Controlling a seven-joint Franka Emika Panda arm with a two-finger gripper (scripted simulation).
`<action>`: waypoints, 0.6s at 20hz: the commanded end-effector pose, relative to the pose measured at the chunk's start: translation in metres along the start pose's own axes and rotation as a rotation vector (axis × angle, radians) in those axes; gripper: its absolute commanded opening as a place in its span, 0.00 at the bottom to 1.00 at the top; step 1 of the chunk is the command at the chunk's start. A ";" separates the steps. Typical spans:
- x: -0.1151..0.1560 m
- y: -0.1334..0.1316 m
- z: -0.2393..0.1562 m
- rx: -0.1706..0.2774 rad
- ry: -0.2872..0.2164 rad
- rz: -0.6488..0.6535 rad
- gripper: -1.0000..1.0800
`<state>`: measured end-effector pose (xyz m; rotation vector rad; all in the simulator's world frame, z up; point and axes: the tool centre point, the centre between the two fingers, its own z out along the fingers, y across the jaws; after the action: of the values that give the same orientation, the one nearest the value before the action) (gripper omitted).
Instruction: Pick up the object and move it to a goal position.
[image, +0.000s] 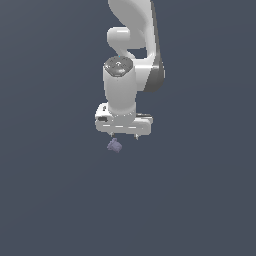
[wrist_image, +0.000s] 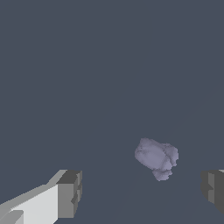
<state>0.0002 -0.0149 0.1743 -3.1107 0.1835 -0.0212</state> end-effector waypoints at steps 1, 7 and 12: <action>0.000 0.000 0.000 0.000 0.000 0.000 0.96; 0.007 0.018 -0.014 -0.001 0.024 0.022 0.96; 0.010 0.029 -0.024 -0.002 0.039 0.029 0.96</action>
<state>0.0065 -0.0439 0.1960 -3.1101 0.2311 -0.0782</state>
